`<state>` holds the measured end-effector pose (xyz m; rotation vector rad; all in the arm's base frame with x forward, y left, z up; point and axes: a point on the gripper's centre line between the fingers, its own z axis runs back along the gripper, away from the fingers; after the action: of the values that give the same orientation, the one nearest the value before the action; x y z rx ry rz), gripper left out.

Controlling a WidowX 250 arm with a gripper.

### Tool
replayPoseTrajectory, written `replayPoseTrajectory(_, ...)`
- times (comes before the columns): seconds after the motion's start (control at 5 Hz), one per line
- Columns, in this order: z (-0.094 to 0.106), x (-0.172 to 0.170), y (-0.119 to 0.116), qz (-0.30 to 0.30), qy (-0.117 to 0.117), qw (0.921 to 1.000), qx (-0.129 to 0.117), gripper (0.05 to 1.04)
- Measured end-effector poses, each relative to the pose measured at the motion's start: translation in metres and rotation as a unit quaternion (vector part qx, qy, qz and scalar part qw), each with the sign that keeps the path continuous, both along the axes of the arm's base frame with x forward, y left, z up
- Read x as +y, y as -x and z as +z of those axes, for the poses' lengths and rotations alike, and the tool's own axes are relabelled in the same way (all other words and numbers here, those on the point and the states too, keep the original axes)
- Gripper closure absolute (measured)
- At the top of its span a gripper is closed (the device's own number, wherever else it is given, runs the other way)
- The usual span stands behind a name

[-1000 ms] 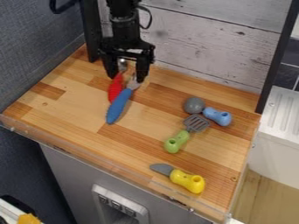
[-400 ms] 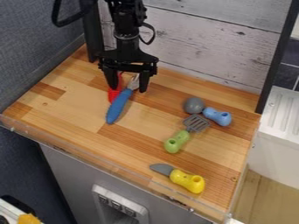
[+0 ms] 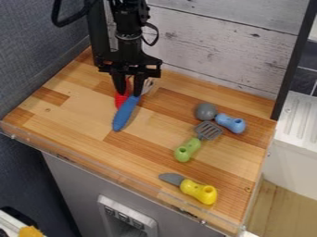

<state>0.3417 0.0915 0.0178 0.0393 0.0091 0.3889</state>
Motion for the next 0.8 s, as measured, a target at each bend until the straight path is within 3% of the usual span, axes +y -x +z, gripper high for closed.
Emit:
replayPoseTrajectory(0.2,0.0009,0.0034,-0.0018,-0.02,0.004,0.9998,0.004,0.908)
replayPoseTrajectory(0.4,0.0012,0.0049,-0.0011,-0.048,0.01,0.9988,0.005,1.009)
replayPoseTrajectory(0.8,0.0027,0.0045,-0.0007,-0.07,0.021,0.9973,0.005,1.016)
